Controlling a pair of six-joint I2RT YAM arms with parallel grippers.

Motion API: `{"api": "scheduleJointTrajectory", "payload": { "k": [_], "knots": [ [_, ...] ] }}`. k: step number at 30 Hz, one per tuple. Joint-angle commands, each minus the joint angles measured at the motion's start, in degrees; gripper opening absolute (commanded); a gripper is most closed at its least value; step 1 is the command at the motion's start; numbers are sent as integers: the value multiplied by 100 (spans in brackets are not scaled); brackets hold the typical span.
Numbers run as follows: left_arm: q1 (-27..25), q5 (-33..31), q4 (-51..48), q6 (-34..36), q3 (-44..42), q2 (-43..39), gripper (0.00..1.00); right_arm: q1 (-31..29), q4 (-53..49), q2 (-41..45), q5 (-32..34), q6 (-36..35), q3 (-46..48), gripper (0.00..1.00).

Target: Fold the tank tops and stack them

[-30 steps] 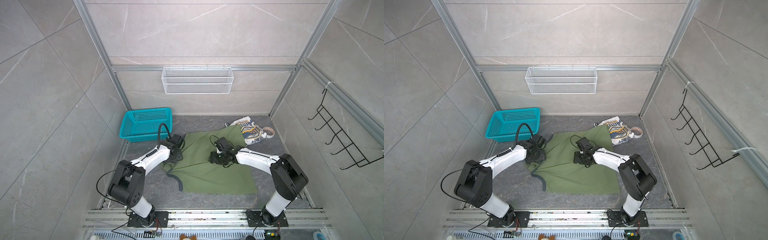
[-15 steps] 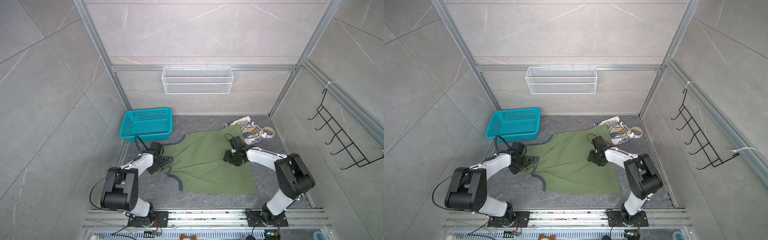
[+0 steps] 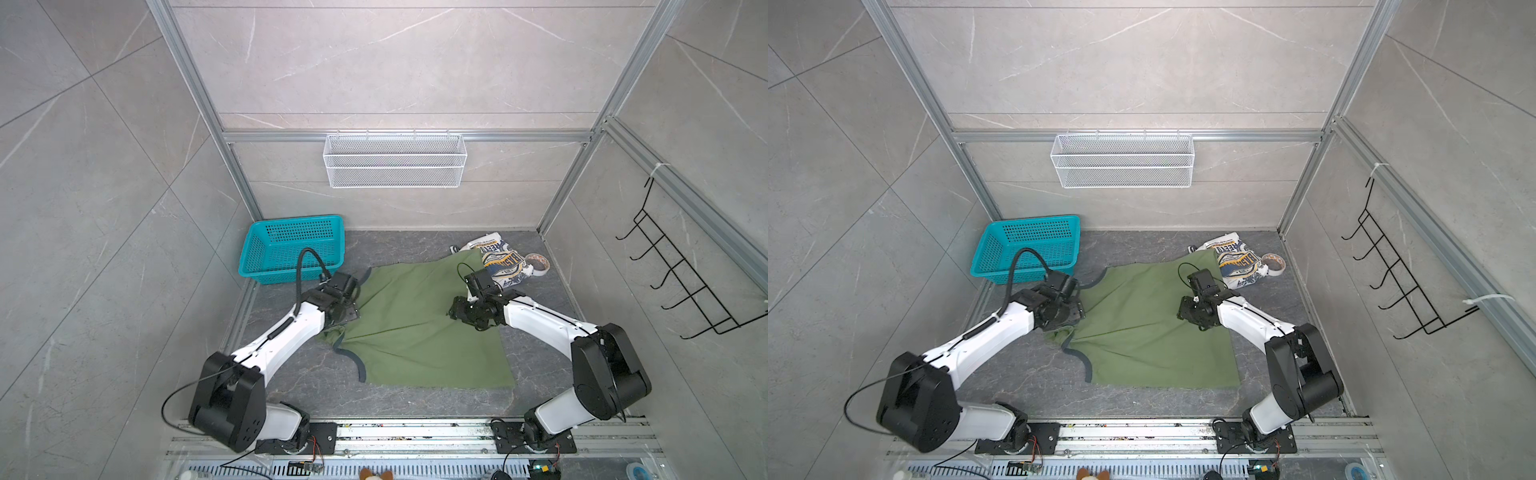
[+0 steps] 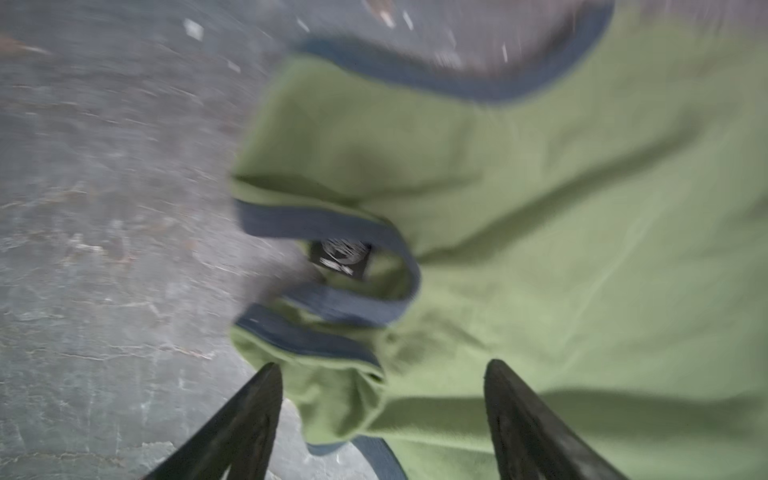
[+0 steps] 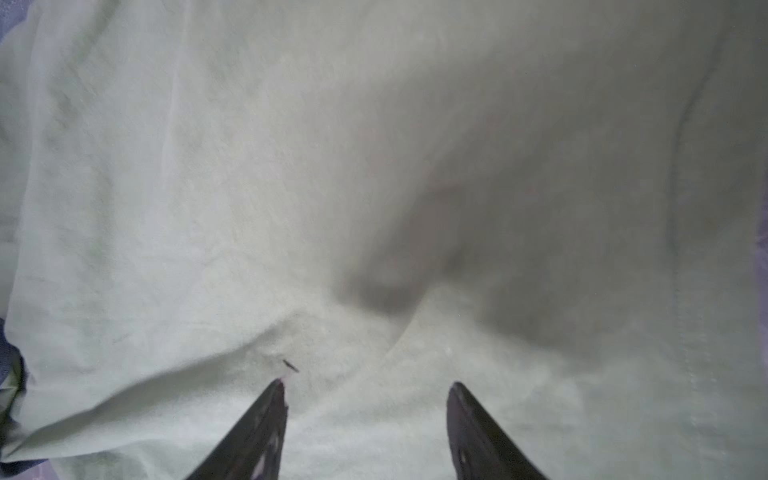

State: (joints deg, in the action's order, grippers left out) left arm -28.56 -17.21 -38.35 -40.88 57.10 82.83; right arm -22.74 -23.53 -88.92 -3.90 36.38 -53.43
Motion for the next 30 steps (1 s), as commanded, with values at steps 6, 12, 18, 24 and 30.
{"api": "scheduleJointTrajectory", "payload": {
  "k": [6,12,18,24,30],
  "knots": [
    [-49,-572,-1086,-3,205,963,56,-10,-374,-10,363,25,175,63],
    [669,-763,-700,-756,-949,-419,26,211,-641,-185,632,196,146,63],
    [2000,299,61,-1580,-2630,-2677,22,573,-635,-397,405,273,252,63],
    [2192,533,-182,-1852,-2785,-3029,63,587,-666,-318,418,269,244,63],
    [2192,-802,-514,-1233,-1704,-3438,89,587,-752,20,532,152,193,64]
  ]
}}
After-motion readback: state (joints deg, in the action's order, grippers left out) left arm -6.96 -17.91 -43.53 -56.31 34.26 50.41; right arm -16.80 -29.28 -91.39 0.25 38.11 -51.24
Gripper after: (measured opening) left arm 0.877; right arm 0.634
